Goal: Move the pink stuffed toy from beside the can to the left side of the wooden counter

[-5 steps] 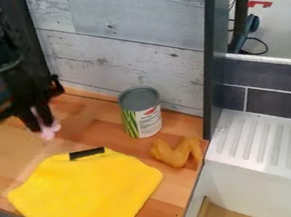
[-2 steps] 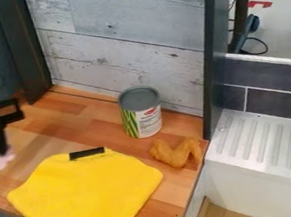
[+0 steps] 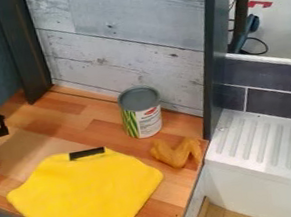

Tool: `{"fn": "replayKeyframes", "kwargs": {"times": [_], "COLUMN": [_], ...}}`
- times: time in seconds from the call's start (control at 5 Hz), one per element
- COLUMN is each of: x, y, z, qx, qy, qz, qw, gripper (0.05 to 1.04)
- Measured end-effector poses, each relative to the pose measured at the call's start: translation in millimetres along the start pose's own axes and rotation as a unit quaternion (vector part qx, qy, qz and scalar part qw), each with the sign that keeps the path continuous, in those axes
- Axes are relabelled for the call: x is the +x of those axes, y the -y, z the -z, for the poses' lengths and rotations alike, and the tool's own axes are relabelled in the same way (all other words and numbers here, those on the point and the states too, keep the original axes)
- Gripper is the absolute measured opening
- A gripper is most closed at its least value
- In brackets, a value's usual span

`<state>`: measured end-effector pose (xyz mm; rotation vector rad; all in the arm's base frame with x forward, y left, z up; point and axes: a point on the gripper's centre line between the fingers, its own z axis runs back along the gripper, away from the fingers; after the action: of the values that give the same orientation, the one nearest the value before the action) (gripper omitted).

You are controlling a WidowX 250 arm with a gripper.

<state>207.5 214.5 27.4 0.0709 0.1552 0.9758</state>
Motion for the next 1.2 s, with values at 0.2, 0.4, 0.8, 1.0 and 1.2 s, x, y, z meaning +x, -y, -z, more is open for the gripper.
{"fn": "replayKeyframes", "kwargs": {"times": [0.2, 0.4, 0.8, 1.0, 1.2], "x": [6.4, 4.5, -1.1, 0.2, -14.8], "y": [-7.8, -6.2, -2.5, 5.3, 16.4], "z": [15.0, 16.5, 7.8, -7.9, -42.7], "qx": [-0.027, -0.049, -0.045, -0.018, 0.056], "qy": [0.007, -0.006, -0.033, -0.018, 0.022], "qz": [0.007, 0.019, 0.066, 0.094, 0.144], "qw": [0.9996, 0.9986, 0.9963, 0.9952, 0.9878], "gripper": [0.231, 0.269, 0.848, 1.009, 1.004]}}
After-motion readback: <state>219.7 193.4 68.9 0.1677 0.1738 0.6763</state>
